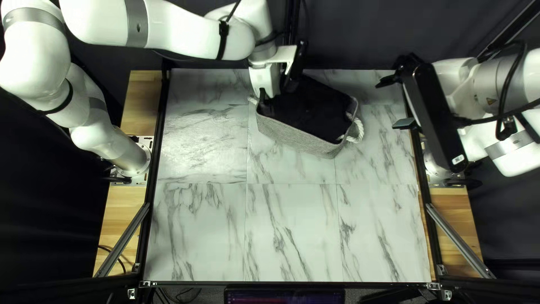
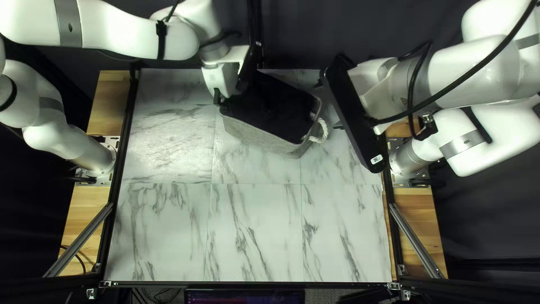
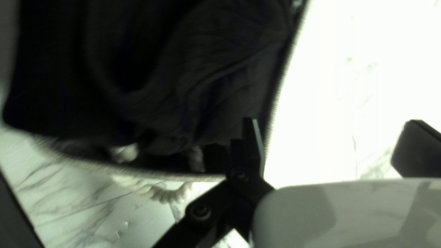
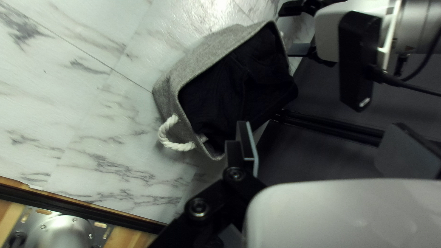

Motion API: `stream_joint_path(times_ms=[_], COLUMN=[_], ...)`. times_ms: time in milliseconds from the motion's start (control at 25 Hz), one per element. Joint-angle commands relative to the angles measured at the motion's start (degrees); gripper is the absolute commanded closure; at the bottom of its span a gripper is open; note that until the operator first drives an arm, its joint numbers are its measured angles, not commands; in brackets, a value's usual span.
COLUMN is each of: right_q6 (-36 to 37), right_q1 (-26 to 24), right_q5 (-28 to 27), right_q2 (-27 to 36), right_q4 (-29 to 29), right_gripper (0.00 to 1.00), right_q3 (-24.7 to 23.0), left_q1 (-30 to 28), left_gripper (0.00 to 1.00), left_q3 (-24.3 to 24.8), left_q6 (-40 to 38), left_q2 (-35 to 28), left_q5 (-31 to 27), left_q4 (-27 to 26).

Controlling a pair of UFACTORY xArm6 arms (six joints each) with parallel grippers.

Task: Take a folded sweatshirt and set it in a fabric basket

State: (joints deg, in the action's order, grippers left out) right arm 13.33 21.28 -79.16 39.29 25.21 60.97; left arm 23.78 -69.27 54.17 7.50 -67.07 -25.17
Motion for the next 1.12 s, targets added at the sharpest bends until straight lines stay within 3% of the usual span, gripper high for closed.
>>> stream_joint_path(times_ms=[40, 280, 560, 680, 920, 1120], right_q6=[-1.4, -3.1, -2.3, -1.5, -0.7, -1.2], right_q1=[-0.7, 0.6, -0.5, -1.3, -1.2, 0.0], right_q5=[-1.1, -2.5, -1.0, -0.2, -0.5, -1.5], right_q2=[-0.1, 1.1, 1.0, -0.1, -1.5, -1.4], right_q4=[-0.6, 0.4, 0.0, -0.6, -0.7, 0.1], right_gripper=[0.0, 0.0, 0.0, 0.0, 0.0, 0.0], right_q3=[0.5, 0.9, -0.1, -0.1, 0.9, 1.1], left_q1=[1.0, 3.1, 4.4, 3.8, 2.4, 1.0], left_gripper=[0.0, 0.0, 0.0, 0.0, 0.0, 0.0], left_q3=[-6.4, -14.1, -15.7, -14.2, -6.0, -3.0], left_q6=[1.9, 2.6, 3.4, 2.6, 0.2, -3.0], left_q2=[5.5, 13.0, 15.7, 16.2, 16.3, 14.1], left_q5=[-2.9, -4.2, -1.5, 2.0, 16.1, 17.8], left_q4=[0.8, 1.1, 0.0, -0.4, -2.0, -1.3])
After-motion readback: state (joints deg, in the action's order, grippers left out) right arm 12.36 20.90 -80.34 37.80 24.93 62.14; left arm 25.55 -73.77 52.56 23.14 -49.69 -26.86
